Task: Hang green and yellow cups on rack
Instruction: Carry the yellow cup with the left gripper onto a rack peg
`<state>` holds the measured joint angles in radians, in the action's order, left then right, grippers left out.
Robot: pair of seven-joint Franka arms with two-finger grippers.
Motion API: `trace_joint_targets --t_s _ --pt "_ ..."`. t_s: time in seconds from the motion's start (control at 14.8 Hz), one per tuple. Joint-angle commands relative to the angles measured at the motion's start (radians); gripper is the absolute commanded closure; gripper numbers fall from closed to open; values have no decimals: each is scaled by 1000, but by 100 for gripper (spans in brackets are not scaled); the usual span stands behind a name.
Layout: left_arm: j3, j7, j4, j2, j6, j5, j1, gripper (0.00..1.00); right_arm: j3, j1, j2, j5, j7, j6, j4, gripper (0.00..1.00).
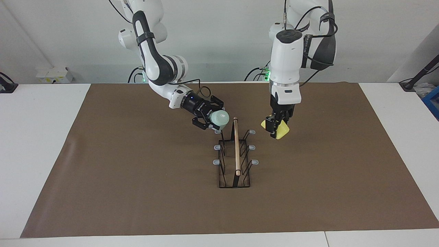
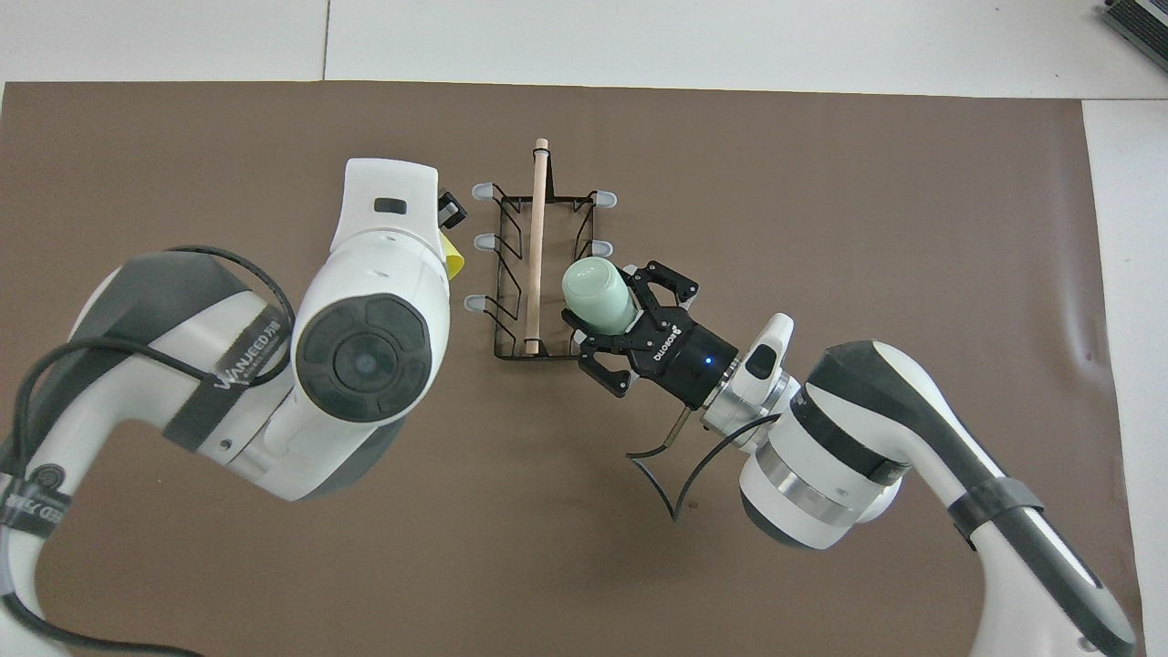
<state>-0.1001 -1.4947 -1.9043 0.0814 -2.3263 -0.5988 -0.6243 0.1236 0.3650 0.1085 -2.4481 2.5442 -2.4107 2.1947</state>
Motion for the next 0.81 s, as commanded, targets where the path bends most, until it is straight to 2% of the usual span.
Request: trace_joint_targets --t_s 0.0,0.2,0.47,0.54,0.74 --pt "-15 -224 -111 -66 -48 -264 -38 100 -2 -3 14 -38 65 37 -10 100" --pt "-12 -370 -151 -66 -51 -482 -54 100 -2 -3 17 -38 86 41 -15 100" --pt "-15 -409 -151 -51 -25 -529 -84 100 -4 -9 94 -104 186 105 -33 100" --pt "-13 -429 -147 -40 -12 -574 -91 100 -2 -11 95 -101 185 101 -33 100" --pt "-13 -594 -145 -3 48 -665 -136 100 -4 -6 103 -97 191 91 -30 100"
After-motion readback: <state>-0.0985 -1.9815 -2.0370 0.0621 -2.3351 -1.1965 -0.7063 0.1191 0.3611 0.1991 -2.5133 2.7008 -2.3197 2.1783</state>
